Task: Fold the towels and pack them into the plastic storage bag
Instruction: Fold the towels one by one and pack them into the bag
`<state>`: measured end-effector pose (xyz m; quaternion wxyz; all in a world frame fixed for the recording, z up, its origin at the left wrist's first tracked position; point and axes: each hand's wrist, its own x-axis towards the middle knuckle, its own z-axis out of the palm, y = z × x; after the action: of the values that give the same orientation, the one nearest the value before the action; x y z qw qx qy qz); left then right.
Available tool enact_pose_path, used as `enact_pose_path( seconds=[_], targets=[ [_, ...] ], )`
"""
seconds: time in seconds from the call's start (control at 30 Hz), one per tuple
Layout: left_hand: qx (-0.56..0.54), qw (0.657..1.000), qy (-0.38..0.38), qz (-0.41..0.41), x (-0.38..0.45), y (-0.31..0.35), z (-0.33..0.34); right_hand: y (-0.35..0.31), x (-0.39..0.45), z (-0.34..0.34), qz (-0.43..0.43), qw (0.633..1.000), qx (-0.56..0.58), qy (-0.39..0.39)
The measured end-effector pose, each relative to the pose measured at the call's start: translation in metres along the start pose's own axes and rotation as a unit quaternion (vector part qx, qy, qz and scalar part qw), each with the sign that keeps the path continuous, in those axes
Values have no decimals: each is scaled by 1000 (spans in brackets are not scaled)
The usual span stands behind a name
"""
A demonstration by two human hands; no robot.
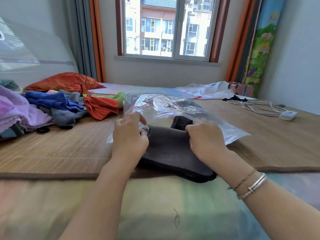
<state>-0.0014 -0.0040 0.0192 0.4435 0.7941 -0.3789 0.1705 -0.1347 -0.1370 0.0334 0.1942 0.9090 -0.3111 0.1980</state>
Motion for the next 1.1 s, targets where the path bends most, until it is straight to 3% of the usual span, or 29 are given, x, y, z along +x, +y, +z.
enact_pose_path(
  seconds=[0.1,0.23,0.33,0.43,0.5,0.63,0.73,0.83,0.9,1.1],
  targets=[
    [37,999,-30,18,3,-4,12,-6,0,10,37,995,88,-26],
    [20,999,-32,22,6,-5,20,-16,9,21,22,977,206,-57],
    [-6,999,11,47,5,-5,25,-21,19,30,50,955,287,-56],
    [-17,996,74,42,9,-5,22,-23,28,32,103,936,336,0],
    [-9,994,96,43,13,-2,19,-26,34,32,107,937,331,21],
    [-6,993,113,24,17,3,17,-28,59,47,121,973,194,0],
    [-1,993,118,1,20,2,20,-6,86,69,166,980,103,-33],
    [16,994,107,13,22,10,24,13,96,87,238,954,125,-135],
    [32,996,82,12,22,14,31,13,96,96,228,937,162,-210],
    [29,997,-10,76,20,24,54,-4,70,97,152,952,195,-183]
  ],
)
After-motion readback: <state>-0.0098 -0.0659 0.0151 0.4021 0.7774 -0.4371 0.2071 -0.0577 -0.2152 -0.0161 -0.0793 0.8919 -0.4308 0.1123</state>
